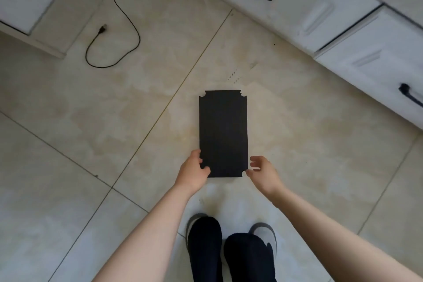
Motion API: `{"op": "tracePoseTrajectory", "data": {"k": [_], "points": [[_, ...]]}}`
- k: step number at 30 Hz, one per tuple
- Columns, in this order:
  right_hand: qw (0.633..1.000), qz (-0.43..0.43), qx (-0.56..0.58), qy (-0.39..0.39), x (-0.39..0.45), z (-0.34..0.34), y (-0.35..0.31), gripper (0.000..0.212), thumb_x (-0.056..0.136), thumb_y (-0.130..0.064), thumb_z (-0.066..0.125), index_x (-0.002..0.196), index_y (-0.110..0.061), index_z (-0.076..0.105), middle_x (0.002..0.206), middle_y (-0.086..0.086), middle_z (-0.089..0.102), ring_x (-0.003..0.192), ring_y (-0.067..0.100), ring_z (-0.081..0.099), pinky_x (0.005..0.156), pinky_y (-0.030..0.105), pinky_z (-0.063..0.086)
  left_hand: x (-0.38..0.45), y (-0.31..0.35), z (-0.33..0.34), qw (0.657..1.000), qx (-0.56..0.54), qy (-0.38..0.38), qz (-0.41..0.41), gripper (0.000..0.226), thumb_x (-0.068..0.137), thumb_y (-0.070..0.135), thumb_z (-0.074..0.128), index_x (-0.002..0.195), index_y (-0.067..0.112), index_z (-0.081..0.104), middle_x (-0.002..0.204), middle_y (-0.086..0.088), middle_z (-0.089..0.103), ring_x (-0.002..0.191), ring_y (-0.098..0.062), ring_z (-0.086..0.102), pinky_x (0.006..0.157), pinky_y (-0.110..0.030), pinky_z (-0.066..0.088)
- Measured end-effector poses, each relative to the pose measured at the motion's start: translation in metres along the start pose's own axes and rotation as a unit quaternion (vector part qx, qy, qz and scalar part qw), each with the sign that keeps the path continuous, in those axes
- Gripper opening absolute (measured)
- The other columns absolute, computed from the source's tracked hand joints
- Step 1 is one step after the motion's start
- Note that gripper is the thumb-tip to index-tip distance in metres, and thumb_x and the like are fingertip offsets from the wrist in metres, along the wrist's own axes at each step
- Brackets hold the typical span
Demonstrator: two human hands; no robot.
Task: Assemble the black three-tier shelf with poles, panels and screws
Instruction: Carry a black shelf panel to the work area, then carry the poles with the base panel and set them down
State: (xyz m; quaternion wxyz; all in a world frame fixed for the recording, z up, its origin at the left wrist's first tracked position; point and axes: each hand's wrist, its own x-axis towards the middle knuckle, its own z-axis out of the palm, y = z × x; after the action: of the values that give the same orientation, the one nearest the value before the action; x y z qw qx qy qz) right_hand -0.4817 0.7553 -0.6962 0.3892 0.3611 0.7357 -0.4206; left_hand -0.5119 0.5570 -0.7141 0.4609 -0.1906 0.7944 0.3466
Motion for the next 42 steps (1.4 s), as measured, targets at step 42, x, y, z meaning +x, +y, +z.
{"op": "tracePoseTrajectory", "data": {"k": [42], "points": [[0.830, -0.455, -0.257, -0.196, -0.698, 0.075, -0.214, 0.023, 0.098, -0.010, 0.053, 0.117, -0.023, 0.058, 0.107, -0.014, 0.061, 0.107, 0.005, 0.057, 0.089, 0.017, 0.044, -0.755, -0.061, -0.182, 0.726, -0.440, 0.526, -0.048, 0.023, 0.094, 0.003, 0.058, 0.104, 0.023, 0.065, 0.083, 0.008, 0.071, 0.074, 0.001, 0.062, 0.062, -0.008, 0.044]]}}
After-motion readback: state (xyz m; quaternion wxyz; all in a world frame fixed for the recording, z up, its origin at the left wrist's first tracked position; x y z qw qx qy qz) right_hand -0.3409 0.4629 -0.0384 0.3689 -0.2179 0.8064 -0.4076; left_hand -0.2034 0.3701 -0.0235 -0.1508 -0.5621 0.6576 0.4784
